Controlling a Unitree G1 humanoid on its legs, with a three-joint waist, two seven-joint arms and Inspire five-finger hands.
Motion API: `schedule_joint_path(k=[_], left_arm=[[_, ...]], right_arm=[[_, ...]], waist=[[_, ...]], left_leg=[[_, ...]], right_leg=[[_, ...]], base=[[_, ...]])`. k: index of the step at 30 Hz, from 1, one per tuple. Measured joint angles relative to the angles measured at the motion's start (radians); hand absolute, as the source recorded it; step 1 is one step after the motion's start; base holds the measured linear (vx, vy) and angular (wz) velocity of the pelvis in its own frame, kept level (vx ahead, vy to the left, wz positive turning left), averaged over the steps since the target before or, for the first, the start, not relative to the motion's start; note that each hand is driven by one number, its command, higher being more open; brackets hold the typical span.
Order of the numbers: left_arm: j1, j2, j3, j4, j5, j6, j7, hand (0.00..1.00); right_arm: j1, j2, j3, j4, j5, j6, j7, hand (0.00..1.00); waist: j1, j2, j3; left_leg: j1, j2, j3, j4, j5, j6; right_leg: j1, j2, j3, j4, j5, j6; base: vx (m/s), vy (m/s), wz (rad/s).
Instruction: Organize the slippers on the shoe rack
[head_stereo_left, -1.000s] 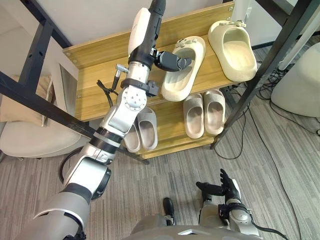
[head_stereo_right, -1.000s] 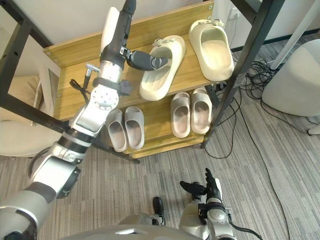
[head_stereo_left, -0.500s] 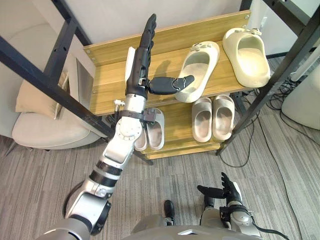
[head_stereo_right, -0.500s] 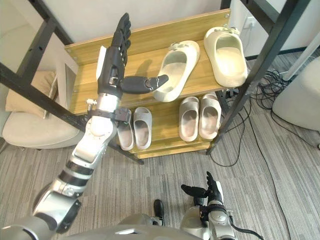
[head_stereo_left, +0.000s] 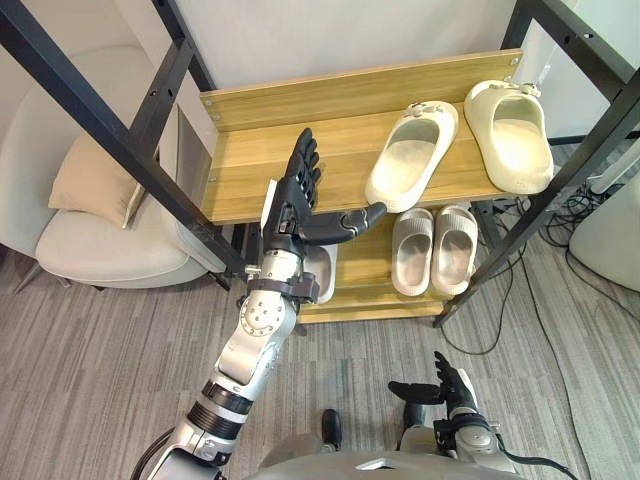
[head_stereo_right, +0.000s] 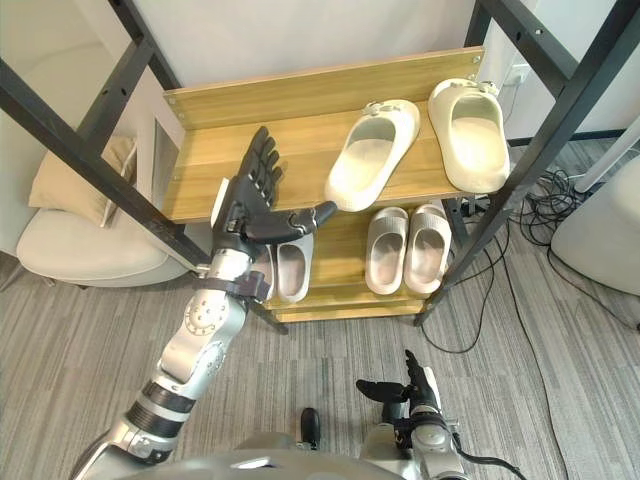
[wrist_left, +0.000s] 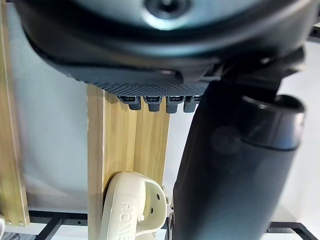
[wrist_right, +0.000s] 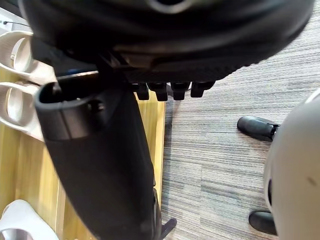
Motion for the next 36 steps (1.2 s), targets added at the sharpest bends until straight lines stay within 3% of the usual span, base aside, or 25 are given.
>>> schedule_joint_path(k=[13, 21, 36], left_arm=[[-0.02, -0.005, -0.11, 0.018, -0.019, -0.001, -0.002, 1.0], [-0.13, -0.01, -0.172, 0.116, -0.02, -0.004, -0.002, 1.0], [-0.239, -0.075, -0.23, 0.246, -0.039, -0.021, -0.019, 1.0]], right_arm=[[-0.01, 0.008, 0.029, 0.029, 0.0, 0.002, -0.014, 1.0], [-0.018, 0.009, 0.035, 0.041, 0.0, 0.003, -0.019, 1.0], [-0.019, 0.019, 0.024, 0.039, 0.0, 0.003, -0.02, 1.0]], waist=[[0.0, -0.01, -0.017], [-0.006, -0.016, -0.018], [-0.026, -0.033, -0.016]], left_leg=[[0.021, 0.0, -0.015, -0.02, 0.011, 0.006], [0.022, 0.0, -0.017, -0.023, 0.01, 0.005], [0.031, 0.001, 0.007, -0.034, 0.01, -0.001]], right_leg=[[0.019, -0.001, -0.019, -0.001, -0.008, 0.003], [0.02, -0.001, -0.021, -0.001, -0.009, 0.003], [0.014, -0.001, -0.002, -0.002, -0.007, 0.009]], base=[[0.0, 0.006, 0.03], [0.0, 0.002, 0.0], [-0.01, 0.005, -0.02]])
